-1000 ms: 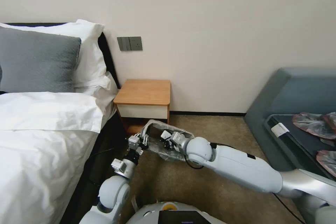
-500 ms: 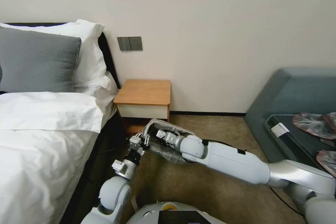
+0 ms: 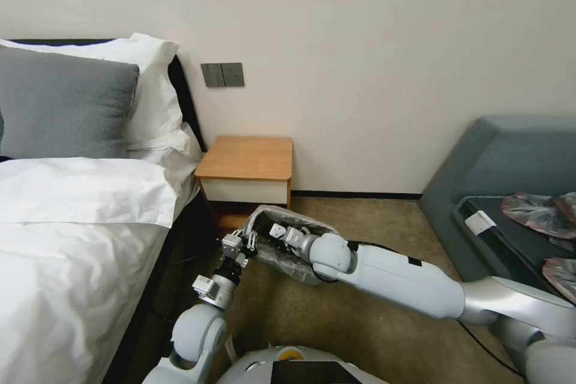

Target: Pick up the garbage bag from the table and place it over the trash can.

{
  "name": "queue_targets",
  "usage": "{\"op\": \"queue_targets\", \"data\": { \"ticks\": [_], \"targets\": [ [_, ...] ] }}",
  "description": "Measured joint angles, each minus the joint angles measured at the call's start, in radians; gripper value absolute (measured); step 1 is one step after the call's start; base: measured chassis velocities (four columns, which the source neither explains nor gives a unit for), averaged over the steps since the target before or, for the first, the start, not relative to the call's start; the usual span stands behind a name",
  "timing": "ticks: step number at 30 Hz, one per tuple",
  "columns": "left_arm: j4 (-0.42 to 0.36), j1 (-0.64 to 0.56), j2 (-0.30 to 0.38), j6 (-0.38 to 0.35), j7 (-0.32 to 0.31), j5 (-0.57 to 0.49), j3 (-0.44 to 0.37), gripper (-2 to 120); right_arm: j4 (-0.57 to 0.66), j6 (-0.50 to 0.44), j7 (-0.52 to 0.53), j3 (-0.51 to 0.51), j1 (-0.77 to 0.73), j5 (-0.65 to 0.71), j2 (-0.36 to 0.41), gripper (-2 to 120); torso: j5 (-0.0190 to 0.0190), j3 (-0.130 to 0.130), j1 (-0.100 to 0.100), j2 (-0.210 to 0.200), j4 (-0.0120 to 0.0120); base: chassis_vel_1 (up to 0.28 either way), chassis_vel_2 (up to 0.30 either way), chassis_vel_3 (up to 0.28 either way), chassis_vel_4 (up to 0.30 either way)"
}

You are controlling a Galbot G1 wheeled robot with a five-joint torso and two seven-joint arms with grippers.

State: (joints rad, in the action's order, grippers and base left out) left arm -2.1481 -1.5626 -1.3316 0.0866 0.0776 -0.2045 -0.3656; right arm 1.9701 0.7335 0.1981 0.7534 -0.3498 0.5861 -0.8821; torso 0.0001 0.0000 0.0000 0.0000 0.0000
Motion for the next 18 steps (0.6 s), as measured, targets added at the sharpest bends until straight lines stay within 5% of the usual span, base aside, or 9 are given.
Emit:
{"op": "queue_targets", "data": {
  "ticks": [7, 12, 18],
  "targets": [
    [0.078, 0.013, -0.013, 0.016, -0.026, -0.024, -0.008, 7, 0.084, -0.002, 0.040, -0.051, -0.026, 0.117, 0.057, 0, -0.0001, 0.000, 0.000, 0.000, 0.0000, 0.000, 0.000, 0.000, 0.000],
    [0.100, 0.021, -0.018, 0.010, -0.051, -0.062, -0.004, 7, 0.165, -0.010, 0.148, -0.118, -0.101, 0.349, 0.084, 0, 0.0000, 0.000, 0.000, 0.000, 0.0000, 0.000, 0.000, 0.000, 0.000],
    [0.129, 0.034, -0.020, -0.025, -0.098, -0.133, -0.002, 7, 0.288, -0.069, 0.218, -0.314, -0.243, 0.498, 0.134, 0, -0.0001, 0.000, 0.000, 0.000, 0.0002, 0.000, 0.000, 0.000, 0.000]
  ]
}}
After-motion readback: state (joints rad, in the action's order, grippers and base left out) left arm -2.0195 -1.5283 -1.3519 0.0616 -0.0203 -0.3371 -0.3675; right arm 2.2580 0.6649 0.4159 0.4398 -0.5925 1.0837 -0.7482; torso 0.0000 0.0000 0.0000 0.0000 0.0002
